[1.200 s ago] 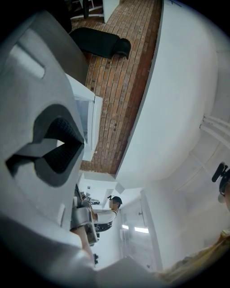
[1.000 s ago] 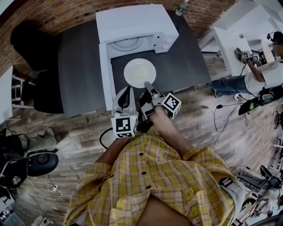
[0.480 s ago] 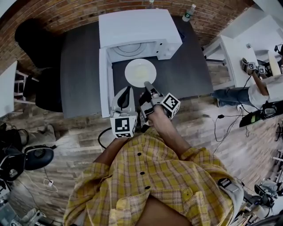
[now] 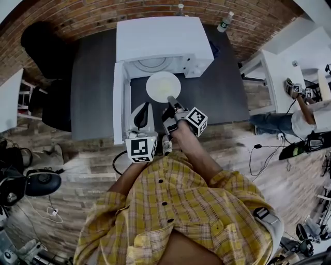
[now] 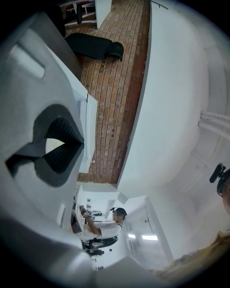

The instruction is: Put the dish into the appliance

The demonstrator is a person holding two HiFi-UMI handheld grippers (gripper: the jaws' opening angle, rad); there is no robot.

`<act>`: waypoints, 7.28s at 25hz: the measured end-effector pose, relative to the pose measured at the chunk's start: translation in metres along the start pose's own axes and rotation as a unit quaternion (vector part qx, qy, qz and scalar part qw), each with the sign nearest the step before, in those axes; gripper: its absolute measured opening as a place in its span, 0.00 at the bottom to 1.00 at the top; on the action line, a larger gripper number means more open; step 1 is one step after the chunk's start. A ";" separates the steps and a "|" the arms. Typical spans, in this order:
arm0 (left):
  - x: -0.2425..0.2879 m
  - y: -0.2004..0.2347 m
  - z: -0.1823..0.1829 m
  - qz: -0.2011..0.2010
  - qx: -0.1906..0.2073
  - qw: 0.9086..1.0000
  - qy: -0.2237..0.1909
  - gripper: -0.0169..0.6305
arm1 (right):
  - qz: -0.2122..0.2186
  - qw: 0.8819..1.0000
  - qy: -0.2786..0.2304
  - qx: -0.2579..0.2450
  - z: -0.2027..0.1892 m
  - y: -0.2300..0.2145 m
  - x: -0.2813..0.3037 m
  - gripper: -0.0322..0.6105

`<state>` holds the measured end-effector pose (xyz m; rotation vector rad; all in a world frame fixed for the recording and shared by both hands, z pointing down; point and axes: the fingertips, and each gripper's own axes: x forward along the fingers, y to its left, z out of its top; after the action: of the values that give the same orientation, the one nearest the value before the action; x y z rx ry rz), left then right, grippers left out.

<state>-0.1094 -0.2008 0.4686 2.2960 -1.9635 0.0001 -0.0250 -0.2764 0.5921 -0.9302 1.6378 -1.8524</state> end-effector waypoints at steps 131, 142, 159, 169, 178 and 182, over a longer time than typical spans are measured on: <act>0.028 0.024 -0.020 0.001 -0.019 0.999 0.031 0.02 | 0.095 0.979 0.077 -0.162 0.000 0.033 0.061 0.04; 0.022 0.020 -0.019 -0.006 -0.017 0.999 0.027 0.02 | 0.116 0.912 0.116 -0.377 -0.034 0.076 0.026 0.05; 0.015 0.020 -0.017 -0.016 -0.018 0.999 0.023 0.02 | 0.128 0.762 0.078 -0.630 -0.079 0.114 -0.012 0.05; 0.015 0.017 -0.016 -0.022 -0.014 0.999 0.018 0.02 | 0.123 0.727 0.056 -0.673 -0.082 0.118 -0.019 0.05; 0.013 0.012 -0.016 -0.025 -0.010 0.999 0.019 0.02 | 0.109 0.726 0.044 -0.678 -0.077 0.116 -0.024 0.05; 0.012 0.010 -0.016 -0.025 -0.010 0.999 0.019 0.02 | 0.108 0.725 0.044 -0.679 -0.078 0.116 -0.027 0.05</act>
<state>-0.1160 -0.2125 0.4862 2.3148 -1.8789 0.0197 -0.0758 -0.2243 0.4696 -1.0102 2.9766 -0.2309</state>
